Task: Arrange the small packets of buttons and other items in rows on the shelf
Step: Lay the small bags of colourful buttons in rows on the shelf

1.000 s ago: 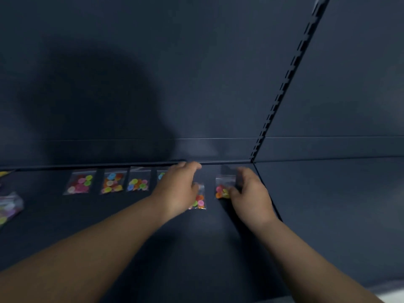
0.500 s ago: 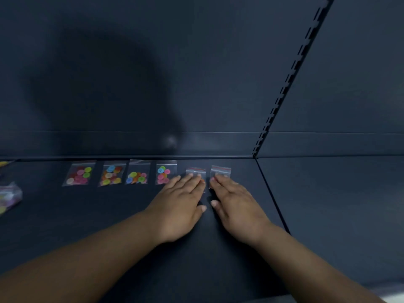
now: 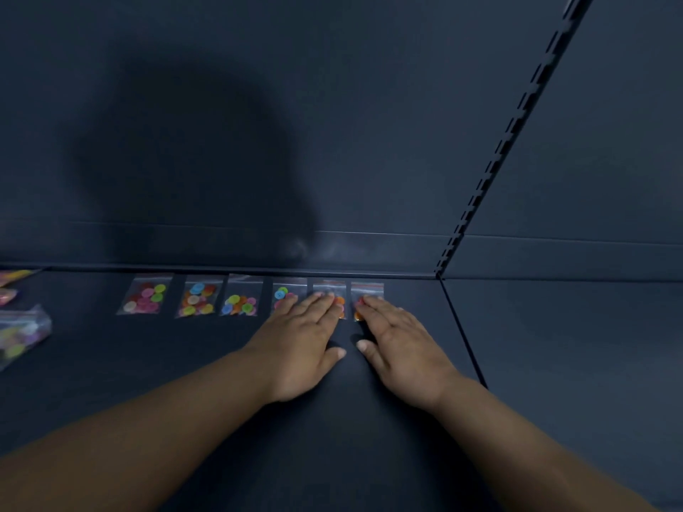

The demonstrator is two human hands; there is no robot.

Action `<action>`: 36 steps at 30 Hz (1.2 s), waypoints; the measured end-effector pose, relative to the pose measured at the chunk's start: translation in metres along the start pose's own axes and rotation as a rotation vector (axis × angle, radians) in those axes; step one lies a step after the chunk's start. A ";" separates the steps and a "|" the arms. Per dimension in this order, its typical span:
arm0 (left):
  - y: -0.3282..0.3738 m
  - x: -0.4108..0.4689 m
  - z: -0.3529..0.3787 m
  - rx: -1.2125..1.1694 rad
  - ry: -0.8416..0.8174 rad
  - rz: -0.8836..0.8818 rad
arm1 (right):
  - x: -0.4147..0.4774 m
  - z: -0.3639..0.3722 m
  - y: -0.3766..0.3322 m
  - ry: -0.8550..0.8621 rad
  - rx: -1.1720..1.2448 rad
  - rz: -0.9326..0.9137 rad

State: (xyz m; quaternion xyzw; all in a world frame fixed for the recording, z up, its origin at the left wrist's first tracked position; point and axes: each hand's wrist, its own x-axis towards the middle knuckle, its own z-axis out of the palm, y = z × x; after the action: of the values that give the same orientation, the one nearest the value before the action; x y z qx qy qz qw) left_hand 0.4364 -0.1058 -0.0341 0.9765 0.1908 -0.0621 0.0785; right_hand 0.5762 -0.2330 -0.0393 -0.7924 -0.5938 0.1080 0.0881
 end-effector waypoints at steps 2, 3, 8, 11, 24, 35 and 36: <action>-0.001 -0.001 -0.001 -0.008 0.002 0.004 | 0.003 -0.001 0.001 0.007 0.016 -0.003; -0.002 -0.001 -0.001 -0.013 0.006 0.005 | 0.004 0.000 0.002 0.012 0.020 -0.003; 0.000 -0.001 -0.002 -0.038 0.017 0.012 | 0.006 0.001 0.003 0.016 0.037 0.001; -0.001 -0.003 -0.003 -0.058 0.033 0.018 | 0.006 -0.001 0.001 0.024 0.048 0.002; -0.061 -0.056 -0.033 -0.047 0.216 -0.108 | 0.039 -0.015 -0.080 0.166 0.022 -0.134; -0.198 -0.183 -0.044 -0.016 0.250 -0.422 | 0.105 0.018 -0.240 0.098 0.029 -0.368; -0.210 -0.193 -0.044 -0.016 0.277 -0.441 | 0.112 0.022 -0.253 0.091 0.039 -0.378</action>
State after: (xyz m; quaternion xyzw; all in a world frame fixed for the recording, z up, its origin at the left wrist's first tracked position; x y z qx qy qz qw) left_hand 0.1828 0.0242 0.0112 0.9098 0.4085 0.0582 0.0438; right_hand 0.3670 -0.0549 0.0002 -0.6691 -0.7252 0.0648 0.1490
